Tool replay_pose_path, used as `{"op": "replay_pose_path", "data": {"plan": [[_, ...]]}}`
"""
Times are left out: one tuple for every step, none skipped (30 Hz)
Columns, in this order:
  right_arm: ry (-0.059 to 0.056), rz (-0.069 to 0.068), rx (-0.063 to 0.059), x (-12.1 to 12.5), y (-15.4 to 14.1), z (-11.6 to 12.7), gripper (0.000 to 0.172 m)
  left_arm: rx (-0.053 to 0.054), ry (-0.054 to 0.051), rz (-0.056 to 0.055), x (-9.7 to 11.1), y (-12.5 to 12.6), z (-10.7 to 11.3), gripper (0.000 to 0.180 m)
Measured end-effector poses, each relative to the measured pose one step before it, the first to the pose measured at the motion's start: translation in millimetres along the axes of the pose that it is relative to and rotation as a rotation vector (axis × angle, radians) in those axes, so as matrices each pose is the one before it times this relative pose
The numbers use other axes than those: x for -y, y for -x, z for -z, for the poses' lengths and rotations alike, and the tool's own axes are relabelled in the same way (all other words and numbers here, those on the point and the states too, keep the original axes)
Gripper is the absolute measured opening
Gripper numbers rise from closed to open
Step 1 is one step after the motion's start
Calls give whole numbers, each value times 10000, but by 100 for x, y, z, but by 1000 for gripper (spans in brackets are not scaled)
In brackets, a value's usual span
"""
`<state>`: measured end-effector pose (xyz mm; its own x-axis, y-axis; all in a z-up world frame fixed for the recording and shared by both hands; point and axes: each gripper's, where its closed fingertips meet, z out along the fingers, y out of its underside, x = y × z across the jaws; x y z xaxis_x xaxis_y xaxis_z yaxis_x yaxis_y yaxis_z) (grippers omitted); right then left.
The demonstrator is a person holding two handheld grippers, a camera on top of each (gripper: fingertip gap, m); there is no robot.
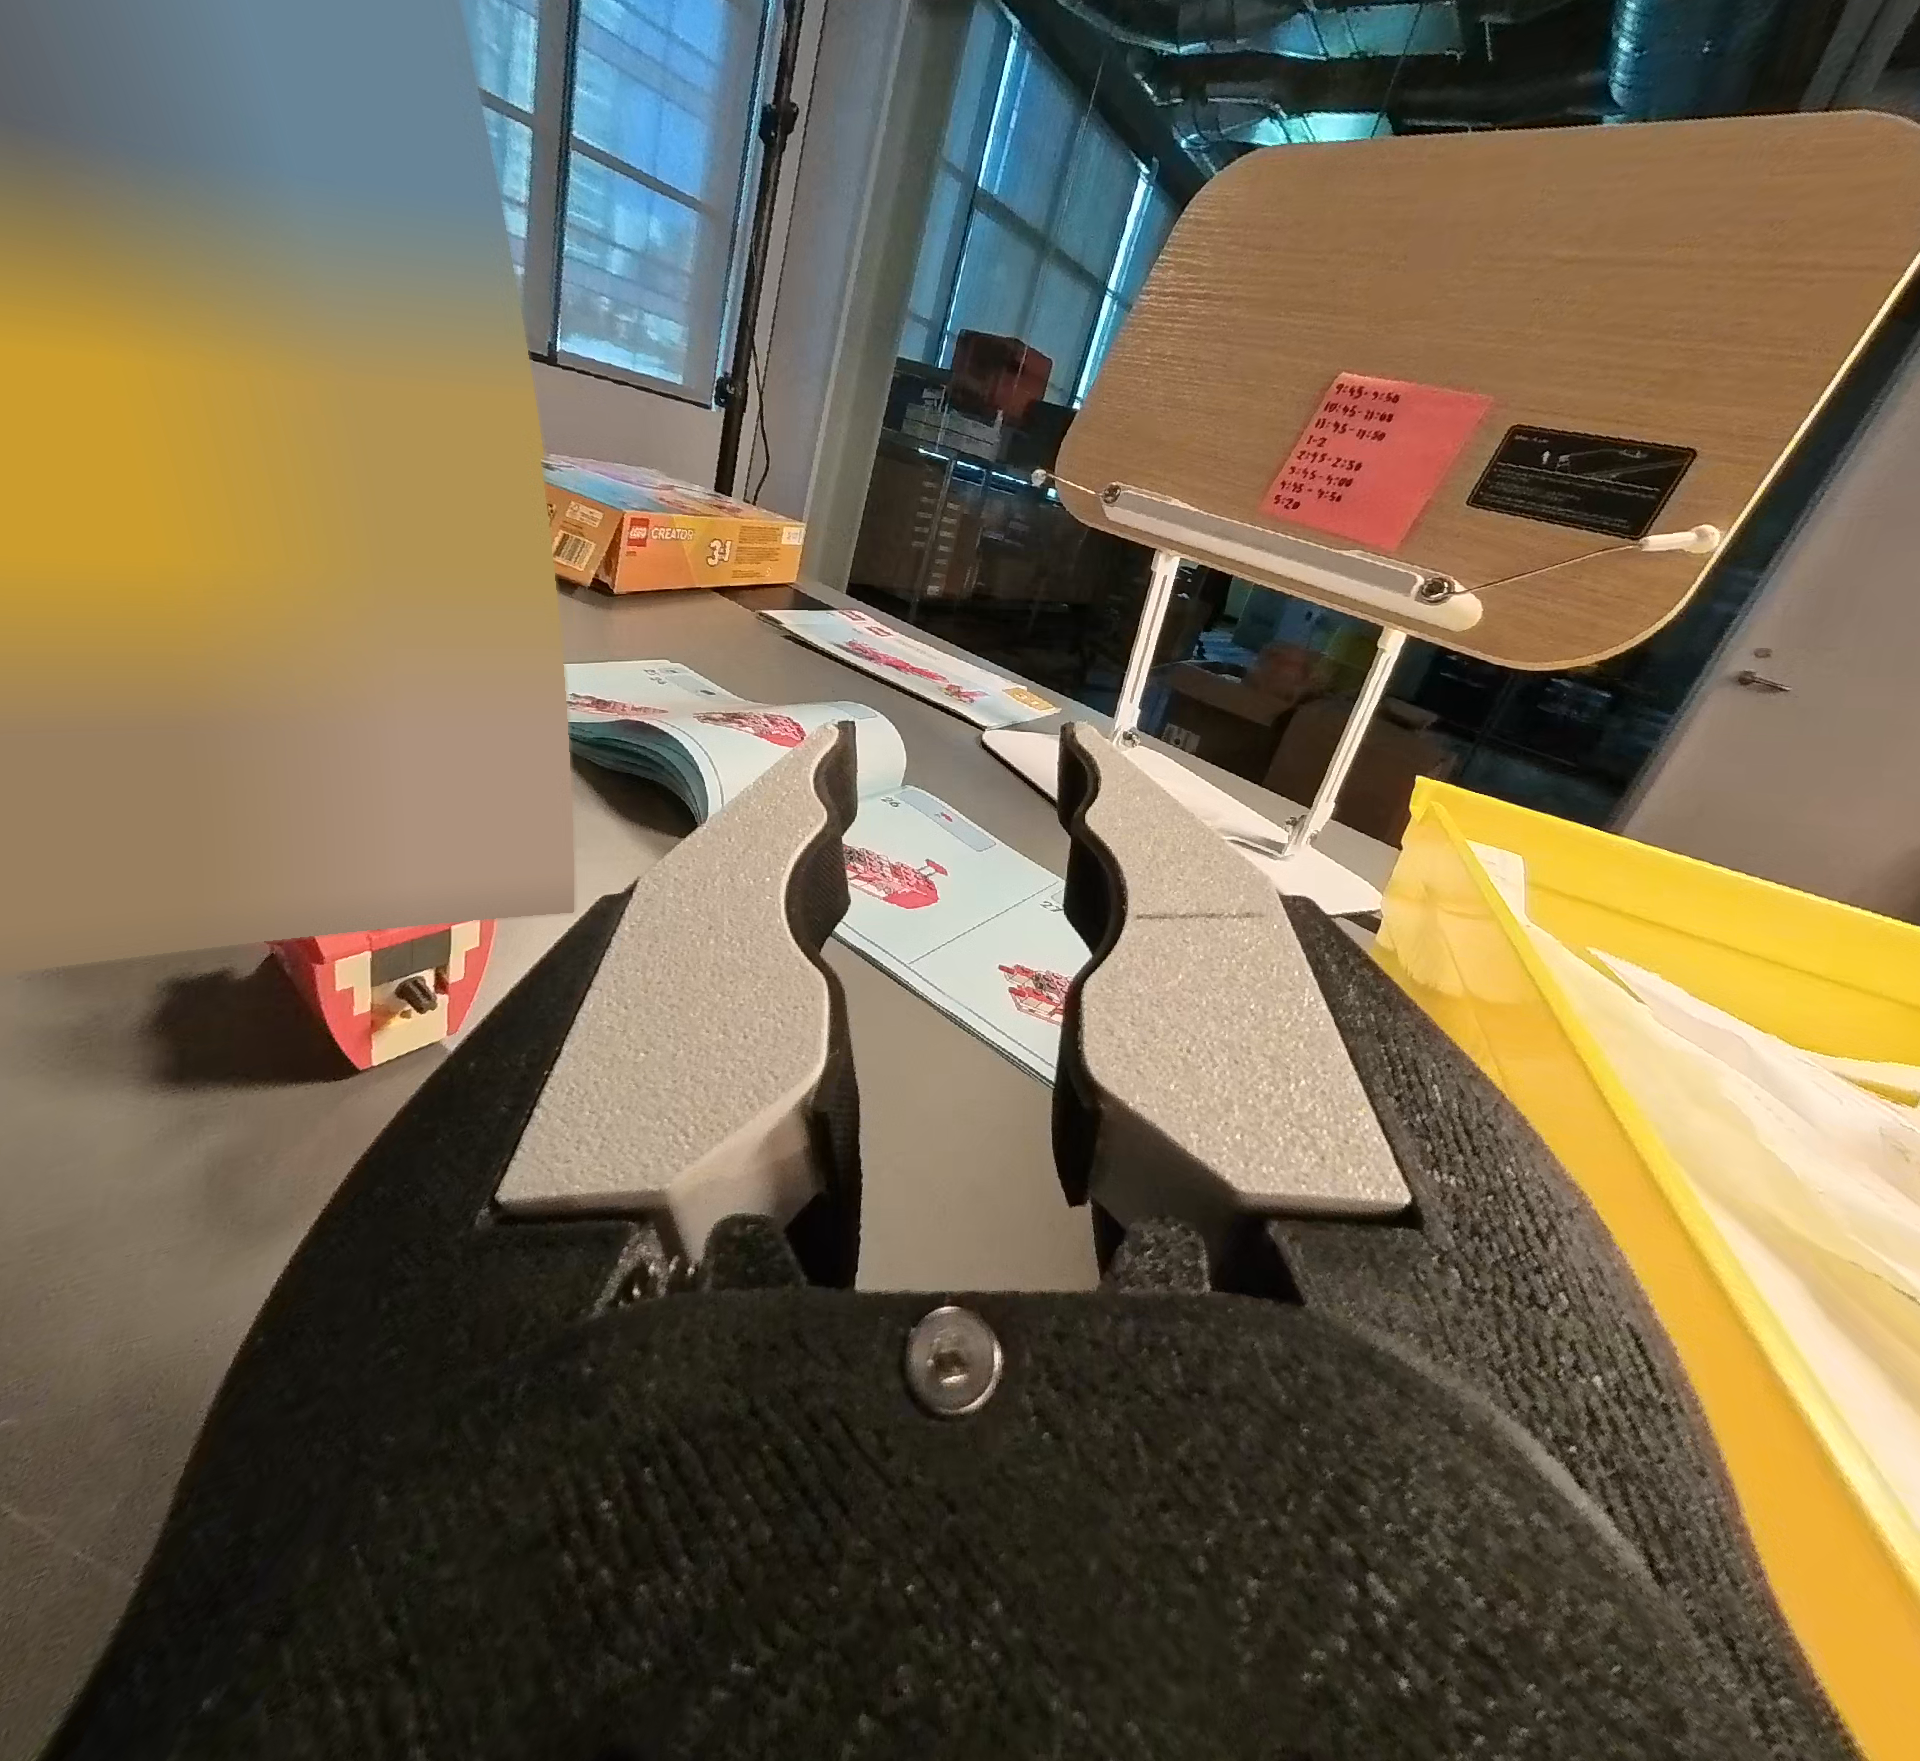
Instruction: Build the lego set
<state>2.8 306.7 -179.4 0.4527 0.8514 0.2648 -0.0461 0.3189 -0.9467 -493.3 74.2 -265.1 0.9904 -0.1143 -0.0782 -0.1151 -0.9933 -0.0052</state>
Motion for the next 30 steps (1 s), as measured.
{"op": "replay_pose_path", "data": {"plan": [[-1, -14, 0, -5, -11, 0, 37, -449, 383, -50, -710, -563, -70, 56], [-1, -12, -2, -4, -16, 0, 37, -420, 392, -104, -722, -612, -106, 57], [-1, -7, 0, 11, 1, -3, 37, -195, 322, -96, -603, -331, -159, 56], [-2, -2, 3, -1, -3, -5, 37, -41, 281, -97, -478, -135, -194, 52], [2, 0, 3, -2, 4, 1, 37, 75, 202, -145, -329, 14, -251, 47], [2, 2, 4, -4, 9, -7, 37, 117, 143, -276, -184, 60, -298, 40], [0, 3, 5, 4, 13, 4, 37, 172, 67, -429, -66, 95, -320, 34], [1, 1, 3, -1, 4, 0, 37, 139, 147, -394, -203, 49, -335, 31], [-1, 0, -1, 1, -1, -1, 37, 88, 203, -195, -234, 35, -304, 28], [-2, 0, -3, 3, -9, 8, 37, 24, 91, -106, -23, -4, -210, 19], [0, 1, -4, 2, 2, 4, 37, 10, -160, -81, 334, -10, -97, 15], [0, 3, -4, 0, -8, 0, 37, 87, -325, -16, 557, 141, 75, 15], [1, 5, -2, 2, 7, -4, 37, 147, -429, 31, 710, 271, 206, 15], [1, 4, 1, -11, 1, 3, 37, 162, -440, 43, 702, 304, 269, 15], [2, 3, -1, 7, -2, -10, 37, 247, -402, 56, 627, 429, 296, 15], [2, 2, -3, -9, 5, 7, 37, 227, -307, 53, 470, 396, 290, 15], [1, 1, -1, -1, -2, 1, 37, 43, -183, 72, 246, 103, 237, 15], [1, -1, -2, -4, -11, -4, 37, -167, 40, 164, -71, -176, 136, 23], [1, -1, 0, 8, -2, -1, 37, -289, 320, 201, -488, -324, 33, 35], [2, 0, 2, -2, 3, 1, 37, -60, 387, 120, -625, 26, -49, 42], [1, 1, 1, -1, 1, 1, 37, 171, 397, 24, -675, 342, -102, 45], [0, 3, 1, -9, 2, 2, 37, 163, 415, -12, -701, 320, -156, 45], [-1, 6, 5, 4, 12, 4, 37, 136, 334, -19, -553, 270, -170, 45], [0, 5, 5, 4, 12, 4, 37, 209, 149, -43, -263, 359, -138, 44], [-1, 1, 2, 1, 2, -1, 37, 163, 14, -26, -52, 275, -90, 41], [-2, -1, 2, 2, 4, -1, 37, -22, -55, 15, 59, -7, -56, 40], [-2, -2, 1, -9, -7, 5, 37, -297, -243, 21, 356, -439, 28, 40], [0, -4, 1, 0, 4, 0, 37, -635, -471, 8, 700, -999, 176, 41], [-1, -2, -1, -2, -13, 4, 37, -797, -639, -21, 978, -1351, 264, 42], [-1, 1, -3, 2, -5, -1, 37, -813, -656, -85, 1085, -1526, 262, 46]]}}
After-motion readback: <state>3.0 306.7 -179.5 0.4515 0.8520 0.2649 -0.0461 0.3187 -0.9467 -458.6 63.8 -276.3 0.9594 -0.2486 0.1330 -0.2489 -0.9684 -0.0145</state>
